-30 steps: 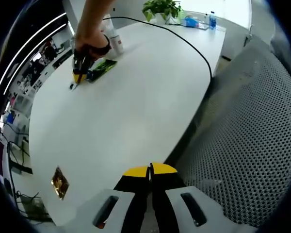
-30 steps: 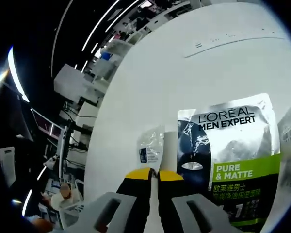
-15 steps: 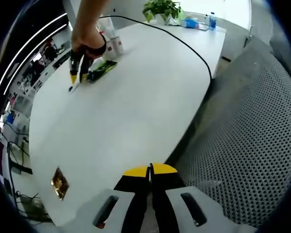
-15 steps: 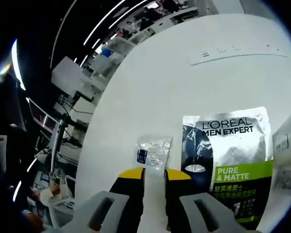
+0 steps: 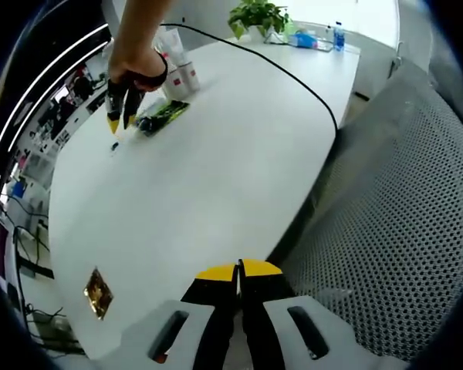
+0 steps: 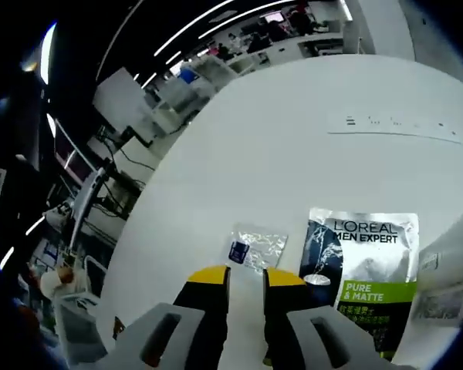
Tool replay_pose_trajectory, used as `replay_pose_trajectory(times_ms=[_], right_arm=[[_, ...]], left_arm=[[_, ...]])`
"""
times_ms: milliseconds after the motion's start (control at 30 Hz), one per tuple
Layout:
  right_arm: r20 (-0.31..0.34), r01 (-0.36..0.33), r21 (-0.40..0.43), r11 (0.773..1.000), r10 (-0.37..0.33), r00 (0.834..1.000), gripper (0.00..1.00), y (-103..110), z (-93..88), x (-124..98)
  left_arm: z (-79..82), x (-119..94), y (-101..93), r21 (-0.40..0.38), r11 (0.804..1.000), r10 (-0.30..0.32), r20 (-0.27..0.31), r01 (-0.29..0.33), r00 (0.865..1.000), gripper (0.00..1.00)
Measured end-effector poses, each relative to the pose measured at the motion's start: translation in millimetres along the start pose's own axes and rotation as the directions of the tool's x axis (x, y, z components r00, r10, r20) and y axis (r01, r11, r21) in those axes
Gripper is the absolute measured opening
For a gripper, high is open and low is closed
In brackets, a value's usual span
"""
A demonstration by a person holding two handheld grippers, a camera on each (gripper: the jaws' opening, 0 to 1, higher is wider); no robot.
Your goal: Arrange the skincare products in the storage area until every visible bottle or jar stands upright without overlapping.
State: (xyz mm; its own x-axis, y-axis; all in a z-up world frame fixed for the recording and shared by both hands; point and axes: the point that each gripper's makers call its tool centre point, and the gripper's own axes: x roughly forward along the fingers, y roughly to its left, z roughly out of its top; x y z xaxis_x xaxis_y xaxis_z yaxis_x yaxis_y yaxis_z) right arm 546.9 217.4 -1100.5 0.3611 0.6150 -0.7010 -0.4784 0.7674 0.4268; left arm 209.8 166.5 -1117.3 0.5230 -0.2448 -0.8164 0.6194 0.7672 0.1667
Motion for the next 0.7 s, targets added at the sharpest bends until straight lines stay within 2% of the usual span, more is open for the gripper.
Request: replay_pose_trajectory(times_ms=[100,167,267,300,333,367,400,433,500,533,600,633,667,700], right_arm=[[-0.039,-0.064,-0.077,0.995,0.061,0.997,0.10,22,-4.9,1],[-0.092,-0.161,-0.192,0.968,0.146,0.985,0.12,56,-19.0,4],[-0.228,-0.262,-0.341,0.903,0.191,0.955,0.21,98,-61.4,11],[-0.296,-0.325,-0.391,0.861,0.217,0.930,0.23,119,-82.9,12],[-0.328,-0.356,-0.433,0.828,0.223,0.918,0.25,133,-96.7,12],[-0.371,-0.412,-0.491,0.768,0.244,0.896,0.26,155,-113.7,12],[-0.398,-0.450,-0.517,0.729,0.260,0.880,0.27,168,-124.7,11],[-0.434,-0.495,-0.542,0.679,0.277,0.857,0.28,188,-139.5,9],[-0.465,-0.534,-0.584,0.612,0.286,0.838,0.35,205,-148.7,13],[-0.496,-0.561,-0.607,0.563,0.283,0.821,0.40,217,-162.8,11],[-0.517,-0.568,-0.644,0.513,0.257,0.817,0.45,227,-176.2,13],[-0.536,-0.573,-0.677,0.462,0.223,0.814,0.47,231,-184.7,17],[-0.541,-0.565,-0.697,0.443,0.194,0.819,0.48,232,-190.1,19],[-0.553,-0.568,-0.718,0.403,0.166,0.817,0.49,233,-197.1,22]], left_arm=[[-0.5,0,-0.5,0.002,1.000,-0.003,-0.003,0.003,1.000,0.00],[0.2,0,-0.4,0.003,1.000,-0.003,0.001,0.003,1.000,0.00],[0.4,0,0.0,0.002,1.000,-0.001,0.004,0.001,1.000,0.00],[0.2,0,-0.1,0.002,1.000,-0.001,0.003,0.001,1.000,0.00],[0.0,0,0.0,0.003,1.000,-0.001,0.002,0.001,1.000,0.00],[-0.2,0,0.1,0.003,1.000,-0.001,0.001,0.001,1.000,0.00],[-0.8,0,0.3,0.003,1.000,0.000,-0.002,0.000,1.000,0.00],[-1.3,0,1.0,0.004,1.000,0.003,-0.004,-0.003,1.000,0.00],[-1.6,0,0.5,0.001,1.000,0.001,-0.006,-0.001,1.000,0.00],[-2.0,0,0.5,0.004,1.000,0.001,-0.008,-0.001,1.000,0.00],[-2.3,0,0.6,0.001,1.000,0.003,-0.011,-0.003,1.000,0.00],[-2.1,0,1.4,0.001,1.000,0.007,-0.010,-0.007,1.000,0.00],[-1.7,0,2.0,-0.002,1.000,0.010,-0.006,-0.010,1.000,0.00],[-2.0,0,1.9,-0.002,1.000,0.009,-0.007,-0.009,1.000,0.00]])
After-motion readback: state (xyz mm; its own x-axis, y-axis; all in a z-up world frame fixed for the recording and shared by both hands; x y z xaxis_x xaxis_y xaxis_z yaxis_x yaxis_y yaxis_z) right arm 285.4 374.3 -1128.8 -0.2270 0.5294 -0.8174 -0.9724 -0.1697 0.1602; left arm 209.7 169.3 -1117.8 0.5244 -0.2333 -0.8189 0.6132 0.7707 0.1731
